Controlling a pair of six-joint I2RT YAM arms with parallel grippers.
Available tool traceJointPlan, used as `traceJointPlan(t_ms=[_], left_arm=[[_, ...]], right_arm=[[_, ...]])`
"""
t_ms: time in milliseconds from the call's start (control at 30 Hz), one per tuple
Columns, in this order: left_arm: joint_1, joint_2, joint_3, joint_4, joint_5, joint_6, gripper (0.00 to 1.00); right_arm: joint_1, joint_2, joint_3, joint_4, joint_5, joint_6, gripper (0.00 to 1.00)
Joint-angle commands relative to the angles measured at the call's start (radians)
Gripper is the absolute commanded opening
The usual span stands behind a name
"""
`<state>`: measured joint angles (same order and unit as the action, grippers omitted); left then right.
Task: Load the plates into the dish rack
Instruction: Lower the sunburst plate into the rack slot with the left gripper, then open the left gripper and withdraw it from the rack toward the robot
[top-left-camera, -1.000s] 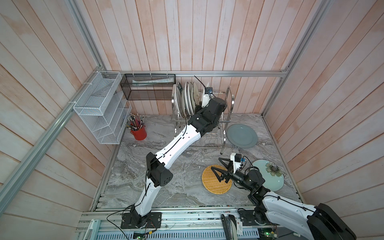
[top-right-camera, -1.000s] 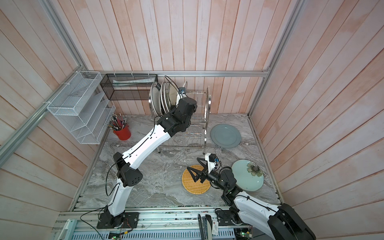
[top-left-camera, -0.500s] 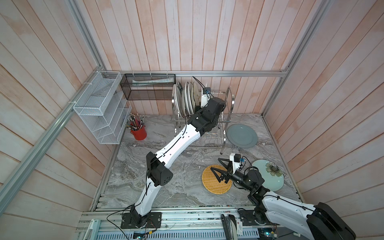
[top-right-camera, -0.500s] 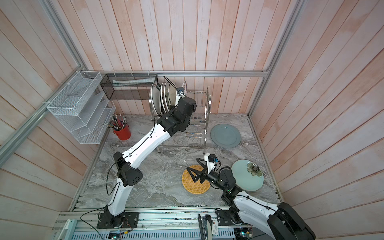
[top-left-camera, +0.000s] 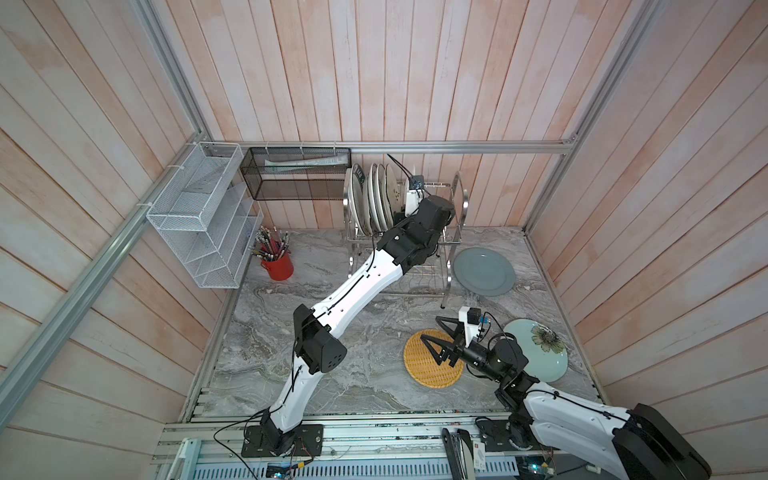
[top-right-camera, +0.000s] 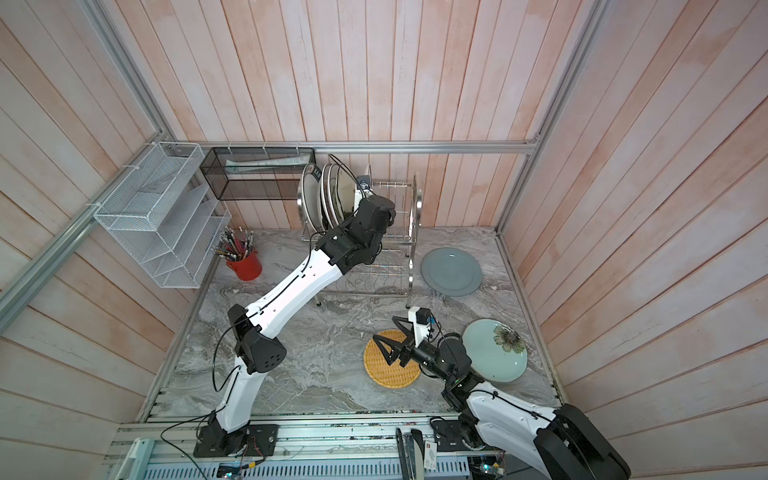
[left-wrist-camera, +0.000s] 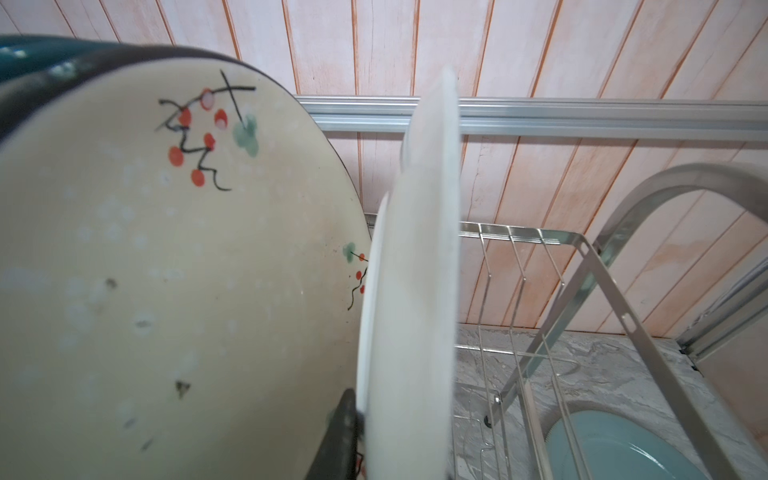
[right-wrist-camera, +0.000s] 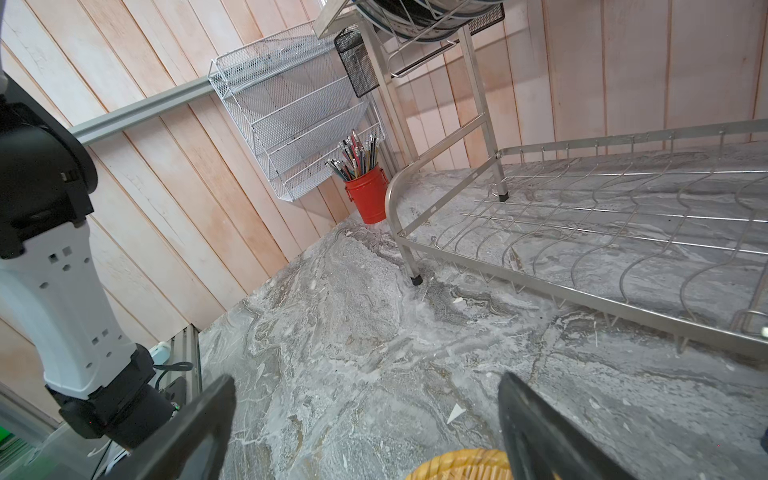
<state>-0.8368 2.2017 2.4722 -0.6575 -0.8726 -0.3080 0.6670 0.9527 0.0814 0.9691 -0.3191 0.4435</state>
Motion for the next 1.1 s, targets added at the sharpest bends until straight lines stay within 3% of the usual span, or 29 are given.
traceJointPlan(t_ms=[0, 667, 1067], left_arm=[[-0.002, -0.018, -0.007, 0.034, 0.013, -0.009, 0.21], [-0.003, -0.153, -0.178, 0.071, -0.006, -0.052, 0.35], [-0.01, -0.2, -0.151, 0.077, 0.079, -0.026, 0.42]], right_arm=[[0.009, 0.004, 0.026, 0.008, -0.001, -0.006, 0.98], [0.013, 0.003, 0.029, 0.007, -0.002, -0.008, 0.98], [0.016, 0.011, 0.031, 0.006, -0.003, -0.01, 0.98]])
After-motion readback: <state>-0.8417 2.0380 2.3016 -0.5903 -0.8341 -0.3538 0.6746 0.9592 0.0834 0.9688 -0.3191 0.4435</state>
